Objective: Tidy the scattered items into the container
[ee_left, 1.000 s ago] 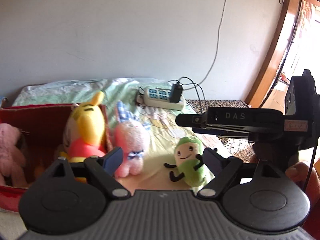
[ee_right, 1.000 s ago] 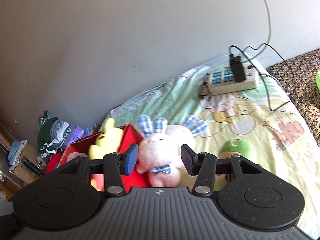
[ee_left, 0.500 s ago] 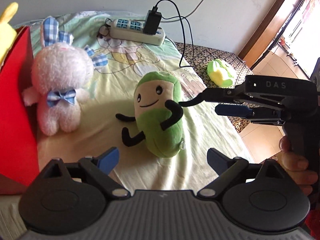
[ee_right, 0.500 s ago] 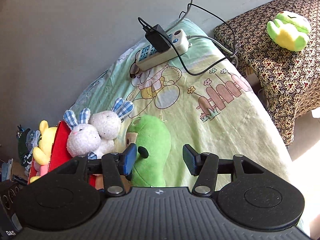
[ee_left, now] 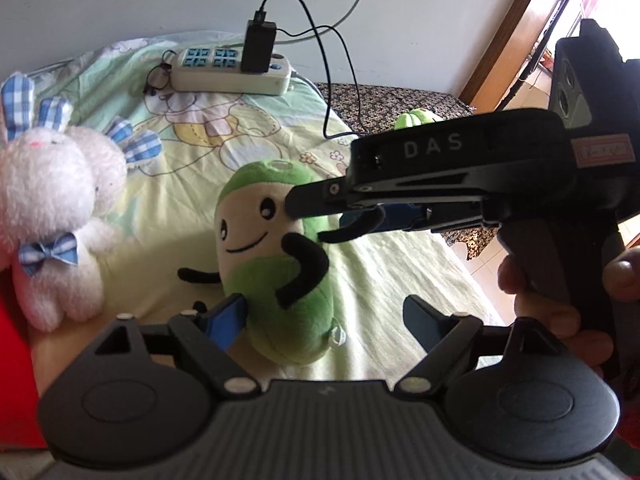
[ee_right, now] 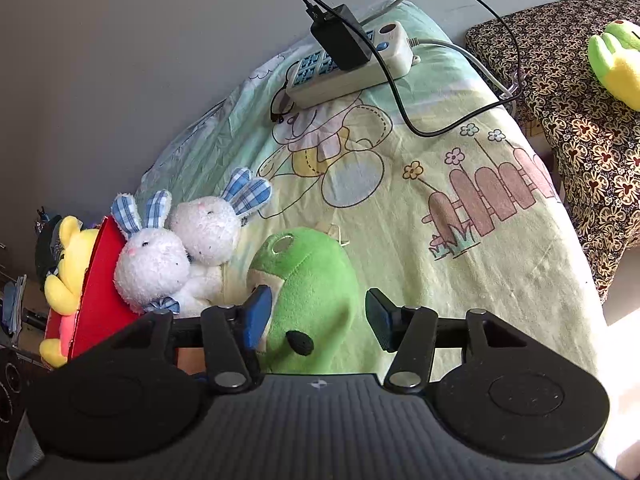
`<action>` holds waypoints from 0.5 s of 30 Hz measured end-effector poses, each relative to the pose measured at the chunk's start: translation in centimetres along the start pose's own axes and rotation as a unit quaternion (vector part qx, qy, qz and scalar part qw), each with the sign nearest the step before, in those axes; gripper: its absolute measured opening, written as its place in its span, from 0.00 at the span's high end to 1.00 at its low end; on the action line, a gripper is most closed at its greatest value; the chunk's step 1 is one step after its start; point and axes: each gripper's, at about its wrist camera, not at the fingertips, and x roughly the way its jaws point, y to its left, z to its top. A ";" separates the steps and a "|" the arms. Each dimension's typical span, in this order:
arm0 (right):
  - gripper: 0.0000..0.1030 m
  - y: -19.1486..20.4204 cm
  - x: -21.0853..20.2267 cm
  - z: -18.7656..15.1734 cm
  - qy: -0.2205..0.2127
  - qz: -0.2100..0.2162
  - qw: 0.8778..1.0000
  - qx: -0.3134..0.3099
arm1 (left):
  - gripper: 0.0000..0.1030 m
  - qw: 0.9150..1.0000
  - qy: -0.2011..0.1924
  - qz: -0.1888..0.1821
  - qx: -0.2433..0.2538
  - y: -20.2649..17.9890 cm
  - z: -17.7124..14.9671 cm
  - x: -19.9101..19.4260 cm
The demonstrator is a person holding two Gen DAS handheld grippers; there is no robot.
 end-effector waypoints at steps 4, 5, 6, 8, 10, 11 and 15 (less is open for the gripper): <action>0.46 -1.0 -0.8 0.3 -0.007 -0.014 1.000 -0.017 | 0.14 0.999 0.001 -0.018 0.044 -1.7 0.2 0.3; 0.45 -1.1 -1.0 0.3 -0.011 -0.020 1.000 -0.021 | 0.15 0.998 0.000 -0.027 0.053 -2.0 0.3 0.1; 0.45 -1.4 -1.1 0.3 -0.013 -0.021 1.000 -0.019 | 0.16 0.998 -0.003 -0.038 0.059 -2.2 0.4 -0.2; 0.45 -1.9 -1.1 0.5 -0.011 -0.017 1.000 -0.008 | 0.15 0.996 -0.017 -0.050 0.066 -2.1 0.8 -1.0; 0.45 -2.2 -1.0 0.5 -0.011 -0.010 1.000 -0.002 | 0.14 0.997 -0.035 -0.046 0.056 -1.1 1.3 -1.7; 0.45 -2.2 -0.9 0.5 -0.010 -0.008 1.000 -0.003 | 0.13 0.997 -0.039 -0.042 0.046 -0.4 1.5 -1.8; 0.42 -2.2 -0.5 0.6 -0.010 -0.004 1.000 -0.004 | 0.17 0.999 -0.023 -0.017 -0.021 3.4 2.5 0.1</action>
